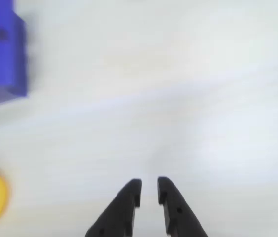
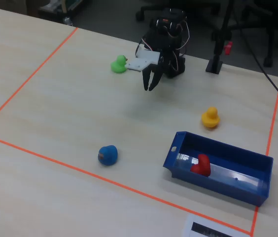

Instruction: Grasp red duck and put it into box.

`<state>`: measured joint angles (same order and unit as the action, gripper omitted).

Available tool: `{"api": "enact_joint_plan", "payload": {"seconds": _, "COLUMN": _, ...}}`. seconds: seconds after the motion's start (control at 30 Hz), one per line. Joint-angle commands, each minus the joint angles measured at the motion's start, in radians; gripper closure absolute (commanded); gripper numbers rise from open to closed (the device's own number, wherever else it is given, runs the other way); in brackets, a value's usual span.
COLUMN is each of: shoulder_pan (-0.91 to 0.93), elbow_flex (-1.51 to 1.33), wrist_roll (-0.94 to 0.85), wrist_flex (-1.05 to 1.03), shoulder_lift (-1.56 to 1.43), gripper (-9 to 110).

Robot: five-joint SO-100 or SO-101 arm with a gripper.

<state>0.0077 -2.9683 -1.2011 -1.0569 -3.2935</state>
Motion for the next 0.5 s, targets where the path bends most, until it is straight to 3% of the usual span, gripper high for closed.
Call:
{"api": "enact_joint_plan", "payload": {"seconds": 0.0, "shoulder_pan": 0.009, "elbow_flex": -0.06, "wrist_roll": -0.009, "wrist_flex": -0.023, "shoulder_lift": -0.017, "gripper": 101}}
{"api": "enact_joint_plan", "payload": {"seconds": 0.23, "shoulder_pan": 0.012, "elbow_flex": -0.143, "wrist_roll": -0.06, "wrist_flex": -0.239, "shoulder_lift": -0.018, "gripper": 101}}
{"api": "enact_joint_plan", "payload": {"seconds": 0.47, "shoulder_pan": 0.06, "elbow_flex": -0.143, "wrist_roll": -0.037, "wrist_flex": -0.249, "shoulder_lift": -0.017, "gripper": 98}}
